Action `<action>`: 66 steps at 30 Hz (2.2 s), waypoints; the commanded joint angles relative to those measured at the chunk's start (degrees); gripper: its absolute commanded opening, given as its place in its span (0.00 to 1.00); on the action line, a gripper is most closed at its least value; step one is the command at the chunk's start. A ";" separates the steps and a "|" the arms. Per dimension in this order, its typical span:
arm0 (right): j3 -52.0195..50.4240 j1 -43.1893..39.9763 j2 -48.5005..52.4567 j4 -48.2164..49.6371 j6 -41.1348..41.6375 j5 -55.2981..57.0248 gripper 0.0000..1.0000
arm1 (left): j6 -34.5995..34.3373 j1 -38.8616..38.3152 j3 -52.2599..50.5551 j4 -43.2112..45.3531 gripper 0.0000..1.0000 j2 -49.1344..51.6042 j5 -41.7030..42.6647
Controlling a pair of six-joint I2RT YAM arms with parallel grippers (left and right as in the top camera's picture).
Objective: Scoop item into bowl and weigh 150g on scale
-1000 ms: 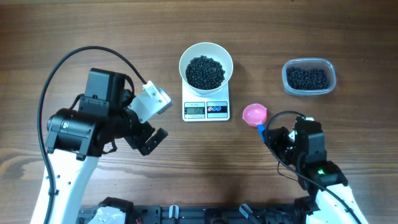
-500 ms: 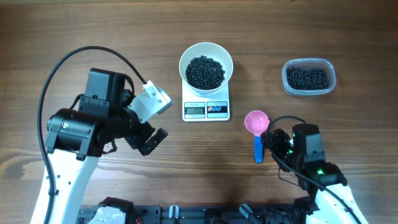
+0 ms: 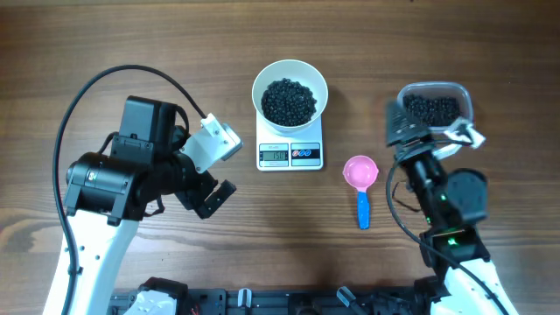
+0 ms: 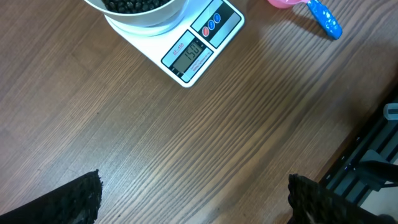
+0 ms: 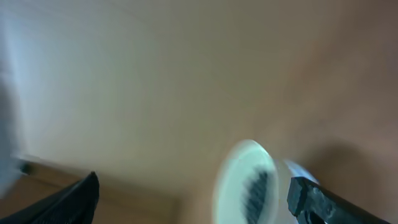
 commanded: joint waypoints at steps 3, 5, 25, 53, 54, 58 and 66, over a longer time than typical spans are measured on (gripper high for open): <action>0.20 -0.20 0.02 -1.84 13.97 9.01 1.00 | 0.87 0.31 0.33 0.20 1.00 0.17 0.09; 0.20 -0.20 0.07 -9.07 24.13 7.28 1.00 | 0.87 0.31 0.33 0.22 1.00 0.17 0.09; 0.09 -0.55 -25.42 -31.54 -12.94 14.16 1.00 | 0.87 0.31 0.33 0.20 1.00 0.17 0.09; -16.87 -9.46 -47.82 -28.81 -66.53 1.14 1.00 | 0.87 0.31 0.33 0.22 1.00 0.17 0.09; -16.85 -9.46 -47.84 -29.33 -67.30 1.11 1.00 | 0.87 0.31 0.33 0.22 1.00 0.17 0.09; -16.87 -9.44 -47.84 -33.05 -67.14 1.16 1.00 | 0.87 0.31 0.33 0.22 1.00 0.17 0.09; -16.85 -9.35 -47.84 -33.20 -67.10 2.12 1.00 | 0.87 0.31 0.33 0.22 1.00 0.17 0.09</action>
